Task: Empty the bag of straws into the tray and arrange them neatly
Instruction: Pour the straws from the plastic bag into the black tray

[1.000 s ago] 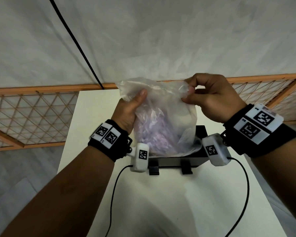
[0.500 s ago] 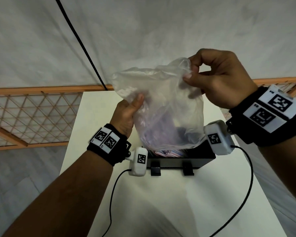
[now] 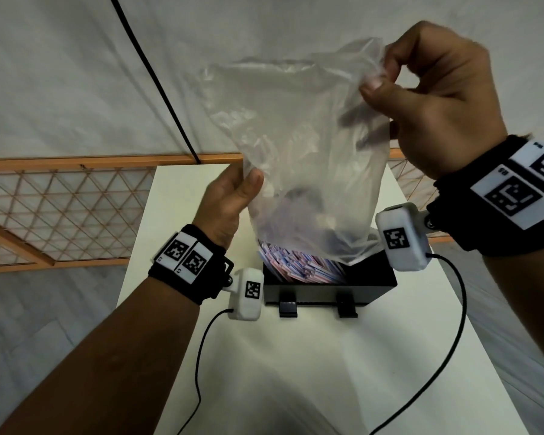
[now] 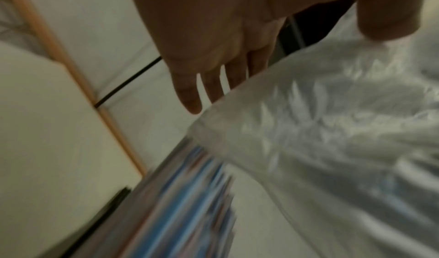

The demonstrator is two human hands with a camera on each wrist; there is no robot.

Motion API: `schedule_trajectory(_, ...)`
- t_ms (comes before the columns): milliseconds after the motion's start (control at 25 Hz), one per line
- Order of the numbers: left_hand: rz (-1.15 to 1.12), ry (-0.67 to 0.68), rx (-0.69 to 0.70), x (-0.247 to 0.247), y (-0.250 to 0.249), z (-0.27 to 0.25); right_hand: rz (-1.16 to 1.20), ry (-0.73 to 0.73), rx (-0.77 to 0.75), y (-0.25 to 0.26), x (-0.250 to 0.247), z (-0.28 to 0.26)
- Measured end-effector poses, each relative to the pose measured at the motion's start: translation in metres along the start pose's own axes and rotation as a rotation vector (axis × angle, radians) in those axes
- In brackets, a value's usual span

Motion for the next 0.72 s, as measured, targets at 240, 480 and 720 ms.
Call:
schedule_trajectory(240,0.483,-0.133,0.182,-0.011,-0.069,-0.013,0.002,-0.056,-0.255,0.037,-0.014,0.016)
schedule_trajectory(480,0.407,0.035,0.223,0.042,-0.098,-0.036,0.299,-0.02,-0.113,0.04,0.017,0.014)
schedule_trajectory(720,0.237,-0.146,0.189,0.028,-0.104,-0.04,0.073,0.173,-0.087,0.034,0.053,-0.008)
Point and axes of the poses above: each hand's wrist, its own z-axis towards the middle knuckle, its own x-axis out of the palm, y = z × x, the point moved 10 cm from there along z, towards the middle knuckle, and after that the axes turned 8 degrees about -x, right-handed, at the moved point
